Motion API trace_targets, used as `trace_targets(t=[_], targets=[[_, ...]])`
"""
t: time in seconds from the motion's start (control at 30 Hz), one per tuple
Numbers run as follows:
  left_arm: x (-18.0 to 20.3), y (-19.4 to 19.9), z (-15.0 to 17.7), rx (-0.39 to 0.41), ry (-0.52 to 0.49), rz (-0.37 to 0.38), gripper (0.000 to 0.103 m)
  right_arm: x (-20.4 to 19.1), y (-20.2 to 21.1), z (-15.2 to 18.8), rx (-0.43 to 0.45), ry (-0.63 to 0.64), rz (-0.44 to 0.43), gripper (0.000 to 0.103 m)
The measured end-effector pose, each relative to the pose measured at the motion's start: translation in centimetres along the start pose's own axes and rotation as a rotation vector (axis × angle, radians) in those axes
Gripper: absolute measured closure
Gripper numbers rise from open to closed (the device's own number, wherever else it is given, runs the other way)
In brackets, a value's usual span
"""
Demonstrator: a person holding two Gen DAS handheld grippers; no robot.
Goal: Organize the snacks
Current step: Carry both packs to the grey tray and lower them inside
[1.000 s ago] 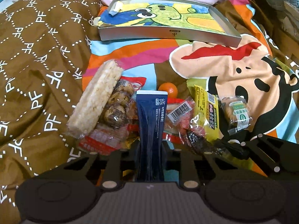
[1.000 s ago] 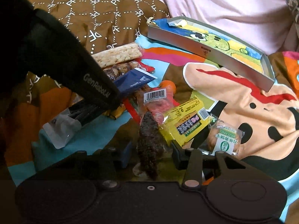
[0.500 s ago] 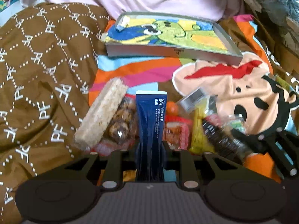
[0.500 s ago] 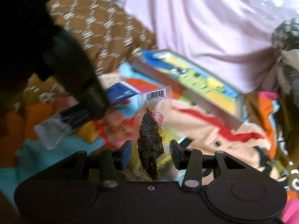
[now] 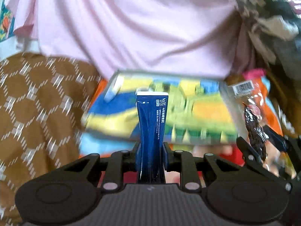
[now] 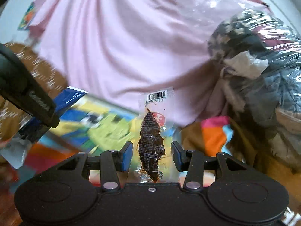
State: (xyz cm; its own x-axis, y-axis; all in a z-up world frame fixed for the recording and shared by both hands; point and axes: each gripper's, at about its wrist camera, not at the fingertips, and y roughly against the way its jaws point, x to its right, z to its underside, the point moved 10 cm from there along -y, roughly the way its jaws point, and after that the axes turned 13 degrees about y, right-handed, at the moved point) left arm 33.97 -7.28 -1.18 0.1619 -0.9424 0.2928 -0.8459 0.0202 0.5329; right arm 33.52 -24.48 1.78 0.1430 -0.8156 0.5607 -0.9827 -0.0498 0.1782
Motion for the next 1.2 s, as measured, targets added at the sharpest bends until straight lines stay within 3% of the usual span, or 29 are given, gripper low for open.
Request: trace_targets(t=[0.23, 0.43, 0.9, 1.0, 1.2], targets=[[3.2, -5.4, -5.4, 0.105, 0.032, -0.004, 0.078, 2.3, -6.0, 1.4, -0.004, -0.154, 0.001, 0.057], [4.0, -9.2, -7.0, 0.138, 0.029, -0.038, 0.078, 1.4, -8.6, 3.3, -0.026, -0.211, -0.043, 0.057], [4.0, -14.9, -3.5, 0.029, 0.075, -0.088, 0.077, -0.2, -10.2, 5.6, -0.117, -0.231, -0.123, 0.06], [4.3, -15.0, -3.2, 0.02, 0.075, -0.093, 0.077, -0.2, -10.2, 5.5, -0.116, -0.231, -0.128, 0.053], [4.3, -14.9, -2.9, 0.002, 0.085, -0.099, 0.068, 0.0, -9.7, 5.0, -0.099, -0.233, -0.117, 0.024]])
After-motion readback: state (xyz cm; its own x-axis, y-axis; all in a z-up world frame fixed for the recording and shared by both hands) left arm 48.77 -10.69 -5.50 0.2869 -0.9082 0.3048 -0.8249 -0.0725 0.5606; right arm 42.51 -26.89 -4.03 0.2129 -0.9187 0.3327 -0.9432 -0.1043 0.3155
